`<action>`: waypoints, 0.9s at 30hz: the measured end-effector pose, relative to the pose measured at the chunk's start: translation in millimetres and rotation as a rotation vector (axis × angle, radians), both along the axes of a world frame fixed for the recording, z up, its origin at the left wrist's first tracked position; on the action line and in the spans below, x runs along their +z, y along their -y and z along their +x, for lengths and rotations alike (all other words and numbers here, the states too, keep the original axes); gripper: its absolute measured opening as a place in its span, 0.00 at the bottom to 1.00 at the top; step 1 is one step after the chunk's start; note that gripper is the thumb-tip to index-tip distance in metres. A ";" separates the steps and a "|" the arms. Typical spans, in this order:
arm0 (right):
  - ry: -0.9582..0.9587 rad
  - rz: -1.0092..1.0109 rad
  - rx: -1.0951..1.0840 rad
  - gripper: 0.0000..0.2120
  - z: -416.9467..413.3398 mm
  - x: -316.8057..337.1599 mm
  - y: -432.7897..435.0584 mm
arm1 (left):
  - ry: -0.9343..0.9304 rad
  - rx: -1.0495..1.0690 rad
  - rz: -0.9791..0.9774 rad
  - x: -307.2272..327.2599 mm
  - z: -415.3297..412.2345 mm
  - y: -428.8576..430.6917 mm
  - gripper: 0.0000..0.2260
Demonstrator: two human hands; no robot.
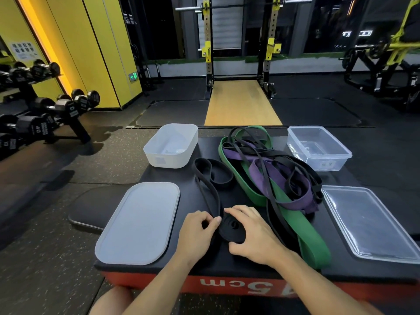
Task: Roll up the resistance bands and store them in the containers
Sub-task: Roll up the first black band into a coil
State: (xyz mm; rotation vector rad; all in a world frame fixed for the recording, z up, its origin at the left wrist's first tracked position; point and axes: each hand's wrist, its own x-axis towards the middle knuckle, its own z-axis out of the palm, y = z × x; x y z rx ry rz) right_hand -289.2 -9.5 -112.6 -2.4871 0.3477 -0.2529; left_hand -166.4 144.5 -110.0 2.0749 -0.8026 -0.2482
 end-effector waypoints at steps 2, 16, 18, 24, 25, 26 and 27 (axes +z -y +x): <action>-0.007 0.034 0.018 0.41 -1.9 2.6 -0.3 | -0.003 -0.006 0.003 -3.1 1.7 1.9 0.16; 0.045 -0.070 -0.200 0.47 -2.6 -8.3 -7.2 | -0.179 0.083 -0.058 -5.2 4.8 5.1 0.09; 0.030 -0.057 -0.164 0.46 -3.5 -5.8 -5.5 | -0.139 0.088 -0.052 -7.7 2.9 5.1 0.10; -0.031 0.093 -0.073 0.46 -4.8 1.6 -8.9 | -0.043 0.014 -0.035 -10.5 3.7 4.8 0.15; -0.046 0.111 -0.065 0.46 -4.8 2.6 -9.9 | -0.037 0.008 -0.029 -12.1 4.7 4.3 0.16; -0.054 0.121 -0.062 0.46 -4.7 4.0 -10.8 | -0.029 0.004 -0.025 -13.7 5.1 3.7 0.16; -0.056 0.125 -0.059 0.46 -4.5 5.2 -11.0 | -0.022 0.003 -0.022 -15.3 5.6 3.6 0.16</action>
